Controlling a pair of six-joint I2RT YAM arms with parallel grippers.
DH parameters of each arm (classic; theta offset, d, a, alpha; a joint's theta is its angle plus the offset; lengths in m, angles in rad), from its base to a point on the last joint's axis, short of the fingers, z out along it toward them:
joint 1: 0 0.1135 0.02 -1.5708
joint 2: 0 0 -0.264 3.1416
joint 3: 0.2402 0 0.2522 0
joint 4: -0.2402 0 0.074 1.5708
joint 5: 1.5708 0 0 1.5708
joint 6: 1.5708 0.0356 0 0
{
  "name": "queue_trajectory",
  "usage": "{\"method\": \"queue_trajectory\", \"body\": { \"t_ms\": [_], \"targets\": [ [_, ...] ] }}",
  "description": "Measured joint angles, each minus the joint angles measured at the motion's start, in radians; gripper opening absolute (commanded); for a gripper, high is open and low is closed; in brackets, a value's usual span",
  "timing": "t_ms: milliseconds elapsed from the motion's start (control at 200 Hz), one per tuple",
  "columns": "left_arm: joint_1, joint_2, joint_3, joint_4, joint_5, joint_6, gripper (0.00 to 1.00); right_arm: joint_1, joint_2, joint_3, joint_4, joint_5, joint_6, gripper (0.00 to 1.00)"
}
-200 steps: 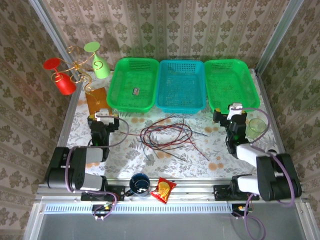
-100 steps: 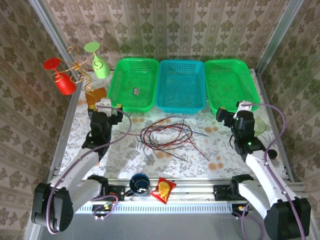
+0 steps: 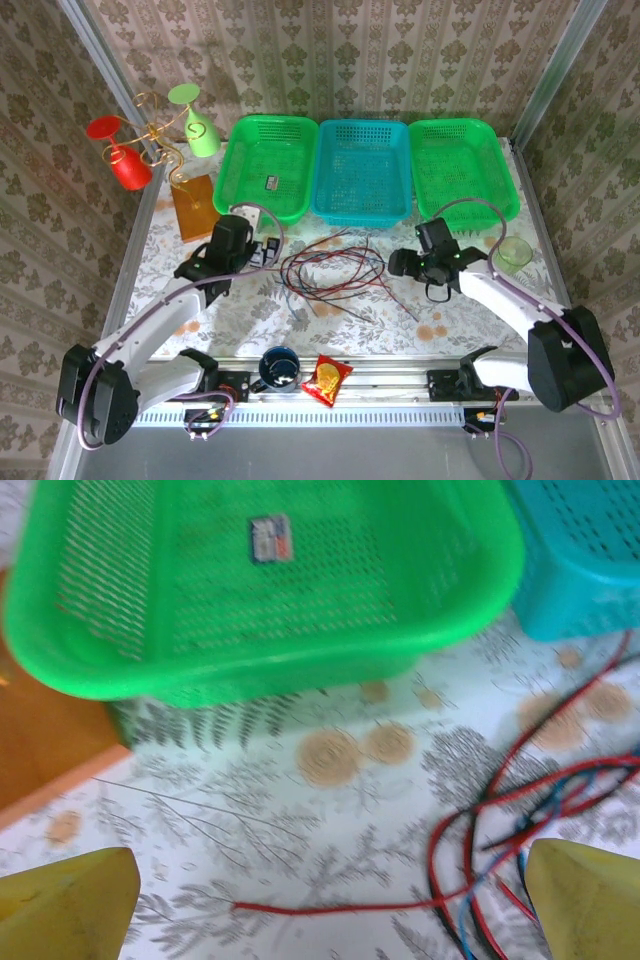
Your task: Untangle the cables
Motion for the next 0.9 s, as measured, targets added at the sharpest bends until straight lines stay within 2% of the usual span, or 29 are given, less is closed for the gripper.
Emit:
{"method": "queue_trajectory", "body": {
  "t_ms": [145,385,655,900],
  "targets": [
    [-0.008,0.014,0.000,-0.019,0.076,-0.034,1.00,0.018,0.097,0.024,0.002,-0.022,0.021,0.61],
    [-0.029,0.014,-0.023,-0.001,0.146,-0.101,1.00,0.070,0.181,0.066,0.013,-0.064,0.035,0.54],
    [-0.064,0.050,-0.036,0.021,0.167,-0.130,1.00,0.098,0.259,0.069,0.114,-0.146,0.132,0.40],
    [-0.088,0.063,-0.036,0.032,0.169,-0.142,1.00,0.103,0.314,0.079,0.153,-0.158,0.178,0.25]
  ]
}}
